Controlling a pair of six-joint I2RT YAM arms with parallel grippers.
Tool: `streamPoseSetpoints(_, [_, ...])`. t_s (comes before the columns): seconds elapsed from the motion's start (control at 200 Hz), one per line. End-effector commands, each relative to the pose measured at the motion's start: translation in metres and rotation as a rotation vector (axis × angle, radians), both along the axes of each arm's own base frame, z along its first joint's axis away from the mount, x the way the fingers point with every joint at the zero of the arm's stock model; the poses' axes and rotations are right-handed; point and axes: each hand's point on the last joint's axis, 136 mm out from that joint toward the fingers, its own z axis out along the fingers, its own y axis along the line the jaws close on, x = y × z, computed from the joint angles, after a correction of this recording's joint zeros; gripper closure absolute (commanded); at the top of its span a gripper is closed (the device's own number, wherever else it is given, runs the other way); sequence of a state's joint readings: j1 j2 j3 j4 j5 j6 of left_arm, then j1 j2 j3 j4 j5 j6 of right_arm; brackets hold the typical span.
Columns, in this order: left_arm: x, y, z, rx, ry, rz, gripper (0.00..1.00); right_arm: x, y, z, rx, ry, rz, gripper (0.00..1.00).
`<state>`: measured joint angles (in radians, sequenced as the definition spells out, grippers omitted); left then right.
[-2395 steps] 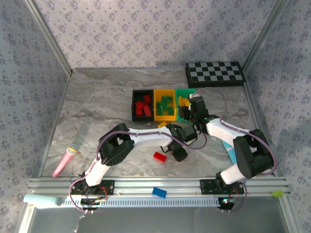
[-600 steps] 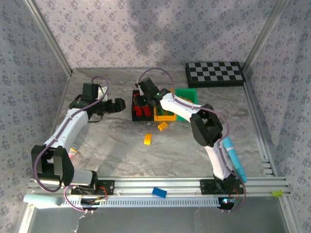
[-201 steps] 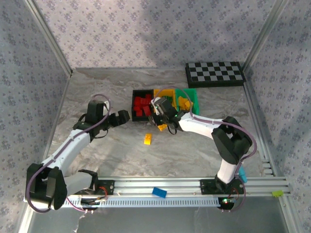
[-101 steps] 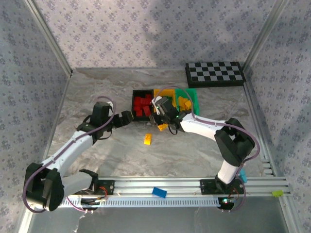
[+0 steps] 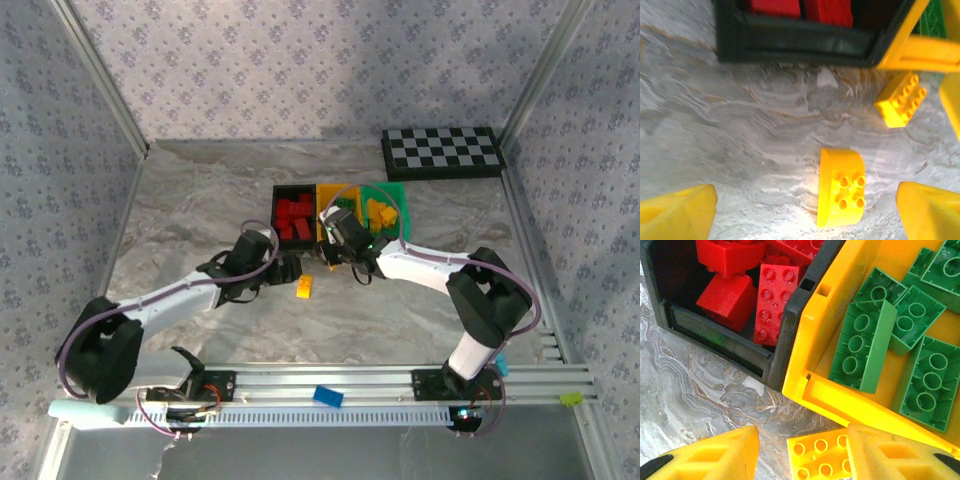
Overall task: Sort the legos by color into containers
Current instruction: Pick up the lego from the center of the table.
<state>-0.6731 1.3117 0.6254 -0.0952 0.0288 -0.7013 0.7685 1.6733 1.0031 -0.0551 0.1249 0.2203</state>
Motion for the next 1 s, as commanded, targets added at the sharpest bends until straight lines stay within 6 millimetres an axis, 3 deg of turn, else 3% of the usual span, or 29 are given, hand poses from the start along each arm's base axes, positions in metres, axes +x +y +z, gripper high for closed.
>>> streamPoseSetpoints(0.0, [0.004,-0.017,0.005,0.016,-0.023,-0.018,0.08,0.0,-0.003,0.008,0.024,-0.003,-0.023,0.49])
streamPoseSetpoints(0.17, [-0.012,-0.039,-0.007,0.081,0.009,-0.106,0.09,0.009,-0.011,0.013,0.055,0.001,-0.059,0.49])
streamPoseSetpoints(0.27, [-0.021,-0.043,-0.012,0.14,0.03,-0.141,0.1,0.014,-0.021,0.018,0.064,-0.01,-0.084,0.49])
streamPoseSetpoints(0.405, [-0.02,-0.042,-0.014,0.174,0.034,-0.142,0.11,0.019,-0.034,0.022,0.086,-0.032,-0.114,0.49])
streamPoseSetpoints(0.6, [-0.02,-0.047,-0.024,0.25,0.078,-0.169,0.19,0.023,-0.052,0.022,0.1,-0.044,-0.164,0.49])
streamPoseSetpoints(0.75, [-0.02,-0.054,-0.031,0.333,0.114,-0.218,0.31,0.024,-0.064,0.023,0.105,-0.056,-0.196,0.49])
streamPoseSetpoints(0.995, [-0.021,-0.057,-0.037,0.392,0.148,-0.242,0.37,0.023,-0.079,0.025,0.118,-0.073,-0.235,0.49])
